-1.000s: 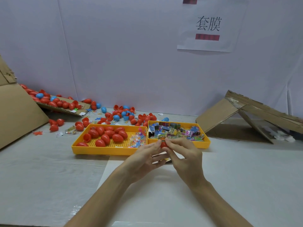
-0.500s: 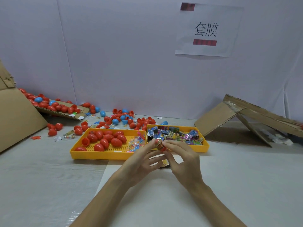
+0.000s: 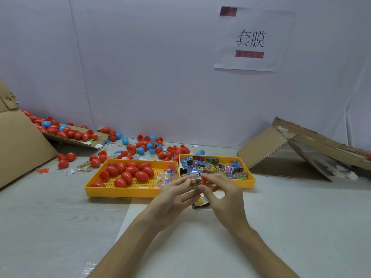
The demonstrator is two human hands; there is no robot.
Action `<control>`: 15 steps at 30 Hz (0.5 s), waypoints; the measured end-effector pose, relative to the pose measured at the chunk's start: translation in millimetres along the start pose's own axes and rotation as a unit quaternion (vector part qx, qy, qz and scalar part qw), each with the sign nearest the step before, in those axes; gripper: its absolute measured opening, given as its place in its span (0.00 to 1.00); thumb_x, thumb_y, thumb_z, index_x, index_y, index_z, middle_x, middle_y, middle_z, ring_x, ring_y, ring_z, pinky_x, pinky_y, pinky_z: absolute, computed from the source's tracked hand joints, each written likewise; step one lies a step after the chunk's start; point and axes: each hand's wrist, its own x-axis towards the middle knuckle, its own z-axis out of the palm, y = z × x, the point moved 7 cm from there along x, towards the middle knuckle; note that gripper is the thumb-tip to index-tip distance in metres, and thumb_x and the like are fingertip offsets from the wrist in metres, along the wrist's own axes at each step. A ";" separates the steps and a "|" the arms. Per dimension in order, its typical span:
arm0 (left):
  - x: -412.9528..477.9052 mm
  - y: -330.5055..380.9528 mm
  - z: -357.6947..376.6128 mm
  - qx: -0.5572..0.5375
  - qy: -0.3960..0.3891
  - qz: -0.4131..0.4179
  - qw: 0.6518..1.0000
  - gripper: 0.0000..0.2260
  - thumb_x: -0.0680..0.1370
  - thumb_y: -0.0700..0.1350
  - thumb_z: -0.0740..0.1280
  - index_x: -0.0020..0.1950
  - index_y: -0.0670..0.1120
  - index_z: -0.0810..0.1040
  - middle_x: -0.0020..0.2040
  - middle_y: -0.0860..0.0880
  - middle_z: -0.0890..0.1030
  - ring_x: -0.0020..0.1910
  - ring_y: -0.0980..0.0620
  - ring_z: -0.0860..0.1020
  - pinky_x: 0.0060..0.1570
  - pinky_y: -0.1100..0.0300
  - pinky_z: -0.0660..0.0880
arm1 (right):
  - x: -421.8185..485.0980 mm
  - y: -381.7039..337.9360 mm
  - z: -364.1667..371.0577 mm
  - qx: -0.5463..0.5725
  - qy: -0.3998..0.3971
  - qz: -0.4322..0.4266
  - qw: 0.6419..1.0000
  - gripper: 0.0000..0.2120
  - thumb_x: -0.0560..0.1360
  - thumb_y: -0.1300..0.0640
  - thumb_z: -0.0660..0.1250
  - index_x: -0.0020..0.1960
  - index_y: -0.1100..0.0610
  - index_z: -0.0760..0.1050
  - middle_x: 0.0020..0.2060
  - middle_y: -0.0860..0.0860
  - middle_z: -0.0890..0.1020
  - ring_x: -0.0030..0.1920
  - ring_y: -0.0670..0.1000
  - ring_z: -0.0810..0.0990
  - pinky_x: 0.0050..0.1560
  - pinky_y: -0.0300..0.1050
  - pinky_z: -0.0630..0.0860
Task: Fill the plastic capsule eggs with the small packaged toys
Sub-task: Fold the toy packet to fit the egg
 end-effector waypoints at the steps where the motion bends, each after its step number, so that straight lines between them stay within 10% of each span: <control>1: -0.1 -0.3 0.2 0.003 -0.001 -0.001 1.000 0.16 0.80 0.43 0.67 0.67 0.42 0.79 0.65 0.39 0.81 0.64 0.43 0.80 0.61 0.56 0.79 | 0.0 -0.5 -0.2 0.001 0.002 -0.001 1.000 0.14 0.74 0.59 0.75 0.59 0.57 0.84 0.49 0.49 0.83 0.49 0.48 0.82 0.45 0.45 0.81; 15: 2.2 2.3 -3.6 0.043 0.025 0.027 0.998 0.19 0.77 0.43 0.70 0.68 0.42 0.77 0.62 0.40 0.83 0.62 0.43 0.82 0.60 0.54 0.79 | 1.1 12.4 2.8 0.128 -0.009 0.119 0.985 0.13 0.74 0.49 0.71 0.57 0.51 0.84 0.48 0.46 0.84 0.50 0.48 0.84 0.47 0.40 0.80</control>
